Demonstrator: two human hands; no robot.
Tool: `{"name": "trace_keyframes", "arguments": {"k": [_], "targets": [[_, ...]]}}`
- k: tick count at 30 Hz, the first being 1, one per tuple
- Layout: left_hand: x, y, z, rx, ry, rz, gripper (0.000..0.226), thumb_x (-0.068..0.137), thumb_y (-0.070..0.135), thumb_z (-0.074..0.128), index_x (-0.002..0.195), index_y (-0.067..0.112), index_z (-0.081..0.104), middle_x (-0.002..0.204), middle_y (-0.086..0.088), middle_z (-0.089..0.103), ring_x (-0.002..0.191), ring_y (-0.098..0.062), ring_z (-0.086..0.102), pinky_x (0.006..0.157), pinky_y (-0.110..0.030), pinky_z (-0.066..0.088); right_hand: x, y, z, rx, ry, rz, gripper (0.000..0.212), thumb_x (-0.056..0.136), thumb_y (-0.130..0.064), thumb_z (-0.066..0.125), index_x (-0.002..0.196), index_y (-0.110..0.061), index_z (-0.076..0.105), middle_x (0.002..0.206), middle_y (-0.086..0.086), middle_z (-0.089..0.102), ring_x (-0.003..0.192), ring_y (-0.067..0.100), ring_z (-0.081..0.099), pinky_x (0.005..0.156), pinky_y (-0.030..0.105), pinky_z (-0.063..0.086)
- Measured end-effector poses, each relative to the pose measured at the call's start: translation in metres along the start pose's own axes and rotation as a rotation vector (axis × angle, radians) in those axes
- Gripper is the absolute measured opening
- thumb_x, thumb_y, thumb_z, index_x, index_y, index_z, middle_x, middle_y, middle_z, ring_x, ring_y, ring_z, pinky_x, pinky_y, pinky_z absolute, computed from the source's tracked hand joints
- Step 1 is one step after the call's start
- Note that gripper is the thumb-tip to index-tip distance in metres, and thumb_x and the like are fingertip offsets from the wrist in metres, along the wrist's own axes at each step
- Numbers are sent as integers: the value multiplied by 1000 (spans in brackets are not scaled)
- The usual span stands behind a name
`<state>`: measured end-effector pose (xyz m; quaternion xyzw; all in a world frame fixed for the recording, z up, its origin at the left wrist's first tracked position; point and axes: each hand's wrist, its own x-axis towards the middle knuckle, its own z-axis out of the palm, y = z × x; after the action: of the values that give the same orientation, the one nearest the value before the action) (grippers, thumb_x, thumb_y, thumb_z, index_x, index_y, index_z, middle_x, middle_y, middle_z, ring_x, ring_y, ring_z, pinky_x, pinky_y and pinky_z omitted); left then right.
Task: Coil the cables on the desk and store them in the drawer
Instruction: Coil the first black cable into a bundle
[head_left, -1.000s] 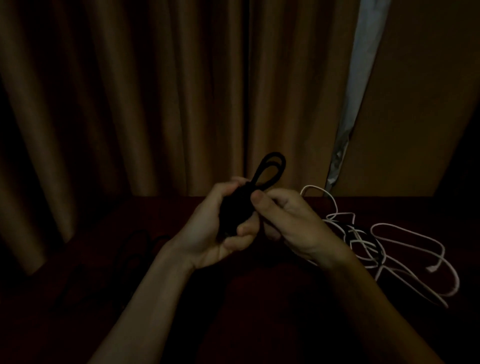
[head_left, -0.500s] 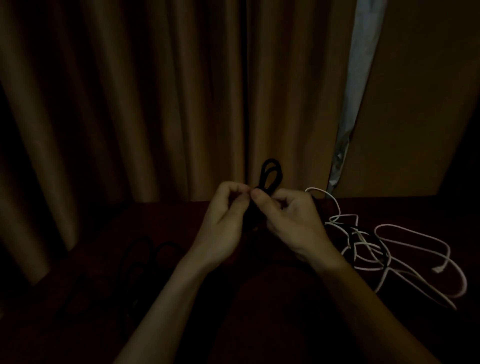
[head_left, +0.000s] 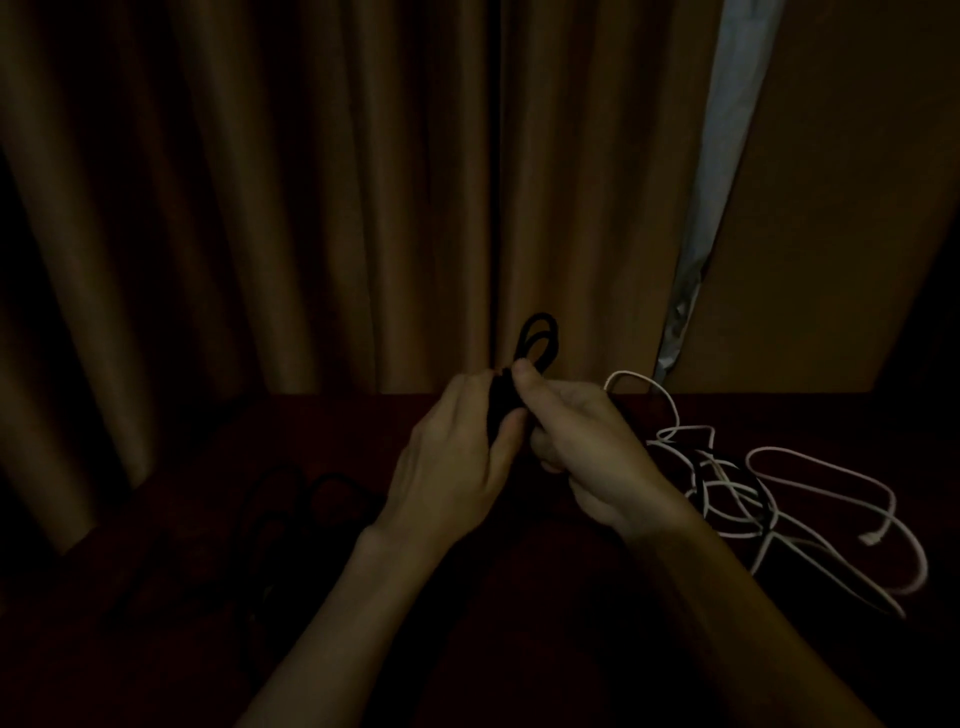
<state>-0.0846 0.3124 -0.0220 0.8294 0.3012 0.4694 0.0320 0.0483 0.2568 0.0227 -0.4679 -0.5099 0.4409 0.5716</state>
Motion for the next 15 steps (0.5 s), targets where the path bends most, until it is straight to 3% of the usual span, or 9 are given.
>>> {"name": "trace_keyframes", "arguments": {"k": [3, 5, 7, 8, 10, 11, 13, 15], "targets": [[1, -4, -2, -69, 68, -79, 45, 102, 49, 36, 118, 12, 56, 90, 5, 61, 70, -5, 58, 56, -23, 48, 0, -1, -1, -5, -138, 0, 38, 110, -30, 41, 82, -21, 66, 52, -6, 34, 44, 5, 26, 49, 24, 20], [4, 1, -6, -259, 95, -151, 42, 104, 47, 39, 107, 11, 59, 71, 4, 60, 57, -6, 55, 47, -21, 40, -2, -1, -3, -11, -200, -21, 37, 110, -28, 39, 86, -24, 67, 54, -2, 31, 47, 8, 24, 52, 30, 16], [7, 10, -10, -442, 112, -257, 36, 105, 38, 40, 96, 10, 62, 64, 0, 58, 53, -8, 50, 48, -28, 38, -5, -5, -4, -84, -227, -89, 37, 110, -30, 38, 89, -28, 69, 53, -1, 32, 46, 9, 25, 53, 33, 14], [10, 15, -12, -539, 111, -342, 36, 107, 34, 40, 91, 9, 62, 63, -1, 56, 54, -11, 49, 48, -29, 38, -6, -6, -6, -136, -214, -130, 42, 110, -30, 38, 81, -31, 69, 50, -4, 36, 43, 7, 27, 50, 29, 14], [16, 22, -16, -782, 58, -581, 38, 108, 34, 39, 88, 8, 60, 61, 0, 52, 50, -11, 45, 44, -25, 33, -6, -7, -11, -225, -147, -220, 45, 109, -29, 41, 71, -21, 65, 44, -14, 44, 38, 1, 38, 45, 16, 25], [19, 25, -19, -933, 2, -697, 36, 107, 37, 40, 92, 10, 59, 60, 0, 49, 47, -9, 40, 40, -22, 28, -4, -7, -14, -242, -112, -247, 44, 107, -34, 47, 74, -12, 64, 44, -16, 46, 38, -1, 42, 45, 13, 30], [22, 30, -26, -1246, -130, -825, 30, 100, 40, 48, 102, 13, 58, 57, 1, 43, 41, -6, 32, 36, -18, 16, 0, -5, -17, -181, -89, -215, 56, 95, -55, 61, 93, 2, 63, 50, -15, 45, 40, 1, 36, 42, 13, 27], [22, 32, -30, -1543, -272, -839, 34, 90, 43, 54, 100, 12, 65, 56, 2, 41, 36, -3, 31, 33, -16, 11, 3, -2, -15, -24, -173, -139, 61, 88, -58, 65, 124, -9, 61, 56, -12, 52, 41, 3, 35, 39, 16, 25]]}}
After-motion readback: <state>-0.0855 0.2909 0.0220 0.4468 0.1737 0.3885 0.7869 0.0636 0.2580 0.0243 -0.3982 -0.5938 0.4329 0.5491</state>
